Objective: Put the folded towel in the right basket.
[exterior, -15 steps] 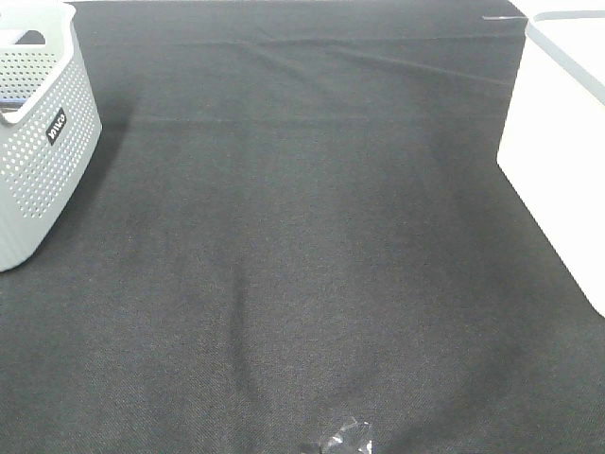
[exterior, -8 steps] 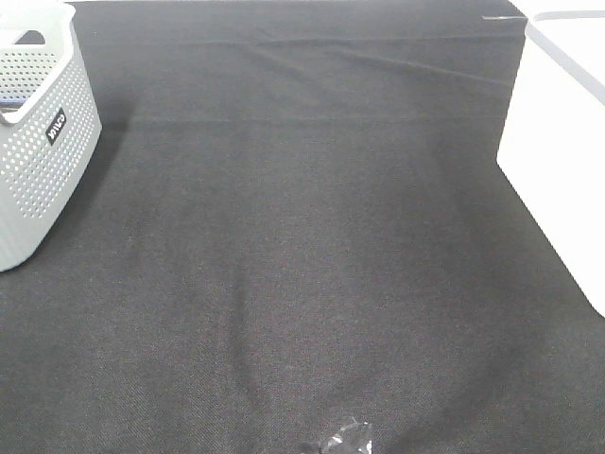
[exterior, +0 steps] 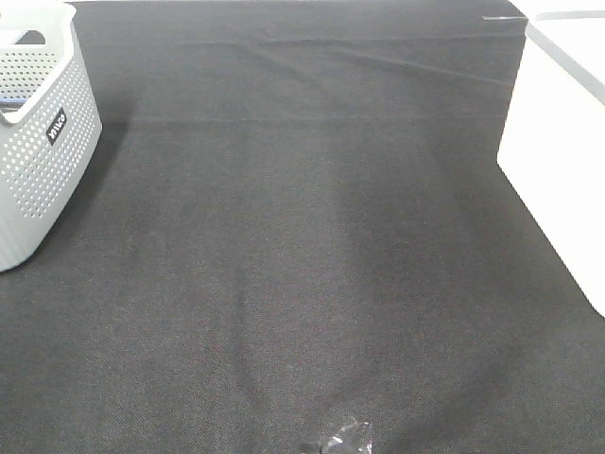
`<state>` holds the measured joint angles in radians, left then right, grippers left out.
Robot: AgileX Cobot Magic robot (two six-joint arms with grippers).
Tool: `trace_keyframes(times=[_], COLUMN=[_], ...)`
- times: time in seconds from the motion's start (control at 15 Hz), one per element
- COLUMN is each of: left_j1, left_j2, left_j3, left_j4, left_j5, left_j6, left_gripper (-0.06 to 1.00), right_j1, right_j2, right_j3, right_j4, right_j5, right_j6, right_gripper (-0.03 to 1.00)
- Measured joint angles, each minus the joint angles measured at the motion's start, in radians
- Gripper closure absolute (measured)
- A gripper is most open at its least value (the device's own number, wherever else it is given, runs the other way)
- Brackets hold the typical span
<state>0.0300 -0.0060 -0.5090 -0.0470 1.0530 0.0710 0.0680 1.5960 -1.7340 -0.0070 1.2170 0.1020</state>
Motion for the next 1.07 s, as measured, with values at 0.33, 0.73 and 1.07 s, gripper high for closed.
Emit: trace_keyframes(times=[0.33, 0.73, 1.07], left_j1=[0.000, 0.000, 0.000], left_j2=[0.000, 0.000, 0.000], left_j3=[0.000, 0.000, 0.000], left_j4=[0.000, 0.000, 0.000], left_j5=[0.000, 0.000, 0.000], left_j6=[0.000, 0.000, 0.000], left_gripper=[-0.05, -0.05, -0.05], right_j1=[0.025, 0.025, 0.025], right_j2=[-0.416, -1.089, -1.365], right_j3=[0.429, 0.982, 1.039], right_j4=[-0.084, -0.095, -0.111], right_j5=[0.001, -0.039, -0.050], right_j6=[0.075, 0.075, 0.075], right_gripper=[0.00, 0.00, 0.00])
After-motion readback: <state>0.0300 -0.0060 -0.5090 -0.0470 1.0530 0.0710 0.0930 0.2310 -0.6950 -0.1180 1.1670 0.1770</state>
